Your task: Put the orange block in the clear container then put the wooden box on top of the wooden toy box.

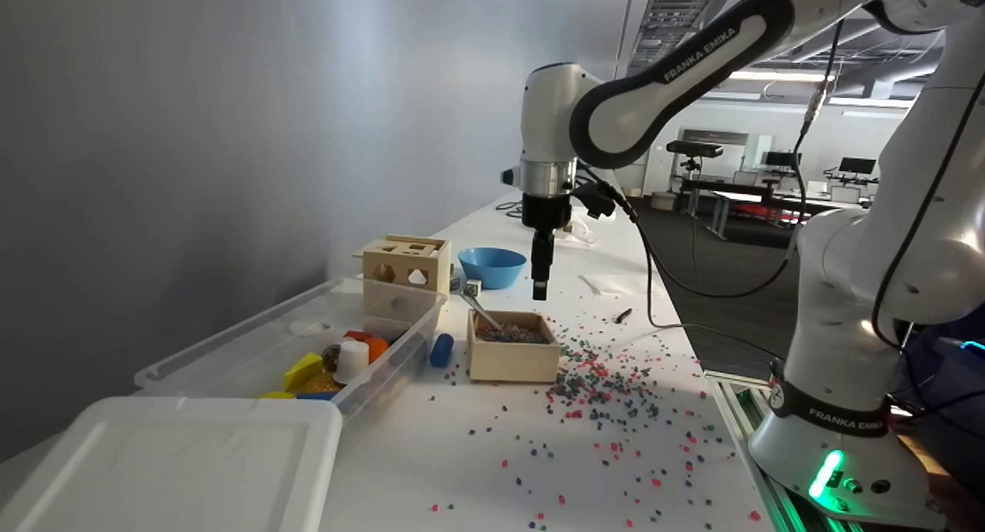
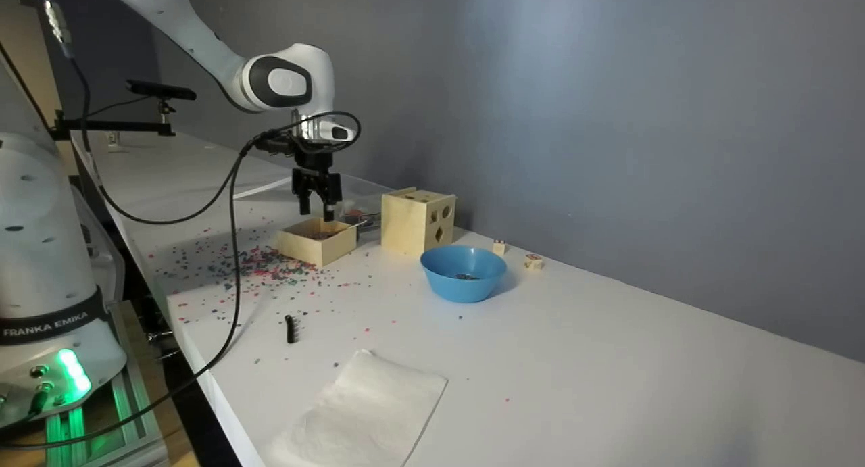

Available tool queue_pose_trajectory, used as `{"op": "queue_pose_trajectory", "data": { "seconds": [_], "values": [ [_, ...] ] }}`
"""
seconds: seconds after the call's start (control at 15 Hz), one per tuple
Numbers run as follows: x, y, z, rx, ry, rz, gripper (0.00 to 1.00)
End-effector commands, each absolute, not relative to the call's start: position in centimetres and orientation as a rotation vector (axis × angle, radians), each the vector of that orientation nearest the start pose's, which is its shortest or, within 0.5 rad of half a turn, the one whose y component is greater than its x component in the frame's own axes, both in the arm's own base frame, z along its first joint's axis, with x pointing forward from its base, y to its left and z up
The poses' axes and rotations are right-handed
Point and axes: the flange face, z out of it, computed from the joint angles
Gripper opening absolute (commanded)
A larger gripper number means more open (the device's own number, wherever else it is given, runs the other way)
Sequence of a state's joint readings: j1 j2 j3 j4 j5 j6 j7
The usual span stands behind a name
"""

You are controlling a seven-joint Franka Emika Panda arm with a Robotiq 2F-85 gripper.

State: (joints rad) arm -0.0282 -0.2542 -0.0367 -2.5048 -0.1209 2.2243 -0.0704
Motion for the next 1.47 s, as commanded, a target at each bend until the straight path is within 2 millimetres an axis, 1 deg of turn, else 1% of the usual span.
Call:
{"op": "queue_pose_trajectory", "data": {
  "seconds": [0.0,0.07,0.13,0.2,0.27,0.47,0.8,0.93,1.13,1.4],
  "values": [
    [43.3,-6.2,35.3,-3.267,-0.231,0.119,1.00],
    [43.7,-6.9,34.9,-3.254,-0.238,0.108,1.00],
    [44.3,-7.7,34.7,-3.229,-0.177,0.082,1.00],
    [43.5,-6.4,35.4,-3.243,-0.174,0.102,1.00],
    [43.6,-6.8,35.1,-3.242,-0.164,0.106,1.00],
    [43.6,-6.5,35.0,-3.242,-0.174,0.108,1.00],
    [45.5,-7.8,34.7,-3.292,-0.233,-0.042,1.00],
    [46.3,-7.7,34.3,-3.283,-0.262,-0.080,1.00],
    [47.4,-6.9,33.9,-3.261,-0.330,-0.125,1.00],
    [48.1,-6.4,33.4,-3.213,-0.461,-0.180,1.00]
  ]
}}
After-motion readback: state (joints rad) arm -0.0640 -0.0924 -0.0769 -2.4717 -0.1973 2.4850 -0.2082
